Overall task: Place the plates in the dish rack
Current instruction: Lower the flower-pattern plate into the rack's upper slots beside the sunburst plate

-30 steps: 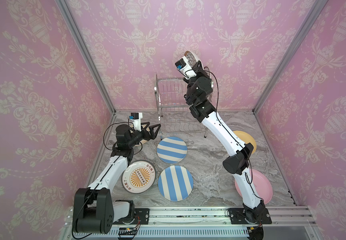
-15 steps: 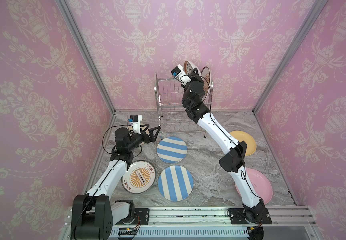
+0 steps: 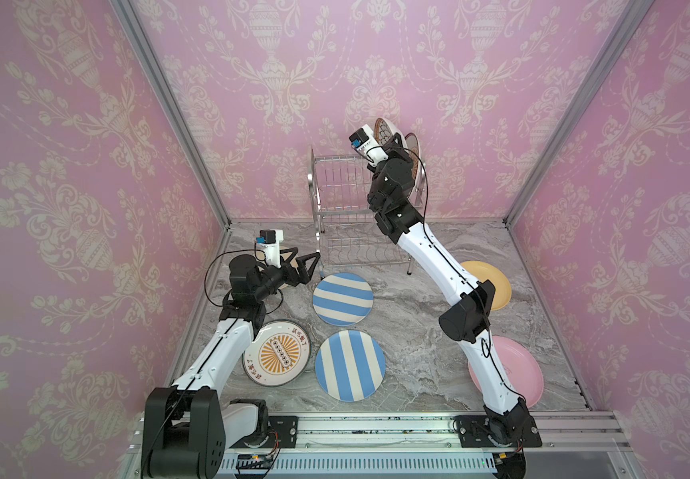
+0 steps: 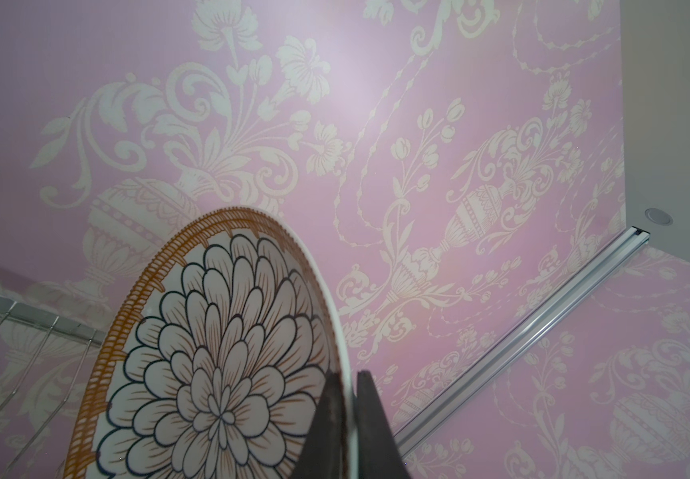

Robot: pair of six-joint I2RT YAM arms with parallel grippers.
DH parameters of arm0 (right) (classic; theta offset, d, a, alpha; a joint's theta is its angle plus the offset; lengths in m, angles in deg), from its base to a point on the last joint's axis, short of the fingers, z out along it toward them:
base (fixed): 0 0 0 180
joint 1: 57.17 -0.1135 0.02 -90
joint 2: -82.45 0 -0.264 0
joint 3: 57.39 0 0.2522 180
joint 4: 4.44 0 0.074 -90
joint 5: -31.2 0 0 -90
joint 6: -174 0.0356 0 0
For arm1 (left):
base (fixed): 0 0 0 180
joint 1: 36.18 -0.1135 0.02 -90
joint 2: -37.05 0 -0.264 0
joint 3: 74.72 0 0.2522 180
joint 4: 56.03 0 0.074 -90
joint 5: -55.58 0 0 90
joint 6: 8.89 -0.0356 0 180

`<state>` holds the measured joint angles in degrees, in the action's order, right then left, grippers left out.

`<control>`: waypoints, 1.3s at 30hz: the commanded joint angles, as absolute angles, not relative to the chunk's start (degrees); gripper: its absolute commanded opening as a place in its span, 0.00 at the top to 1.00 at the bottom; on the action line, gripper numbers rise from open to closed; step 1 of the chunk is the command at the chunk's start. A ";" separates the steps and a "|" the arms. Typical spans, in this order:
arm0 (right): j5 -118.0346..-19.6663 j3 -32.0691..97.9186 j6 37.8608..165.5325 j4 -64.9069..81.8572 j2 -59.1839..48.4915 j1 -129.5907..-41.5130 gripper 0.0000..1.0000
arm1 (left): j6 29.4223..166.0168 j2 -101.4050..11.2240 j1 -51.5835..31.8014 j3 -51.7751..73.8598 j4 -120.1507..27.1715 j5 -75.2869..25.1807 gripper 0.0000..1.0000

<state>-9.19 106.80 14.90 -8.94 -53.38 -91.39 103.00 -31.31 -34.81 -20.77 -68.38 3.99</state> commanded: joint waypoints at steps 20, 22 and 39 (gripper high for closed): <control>-8.78 110.18 18.42 -15.16 -52.54 -90.83 1.00 | 101.41 -32.27 -34.42 -20.35 -68.97 4.78 0.01; -8.58 110.17 19.31 -14.10 -52.87 -90.83 1.00 | 101.42 -32.36 -34.47 -20.44 -69.08 4.76 0.01; -6.33 109.74 20.45 -8.08 -53.27 -91.88 1.00 | 101.12 -31.18 -34.48 -20.44 -68.17 4.49 0.01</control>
<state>-6.53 107.46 19.97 -6.36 -54.03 -91.43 102.63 -31.98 -34.81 -20.77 -68.33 4.01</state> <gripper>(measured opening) 0.086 0.992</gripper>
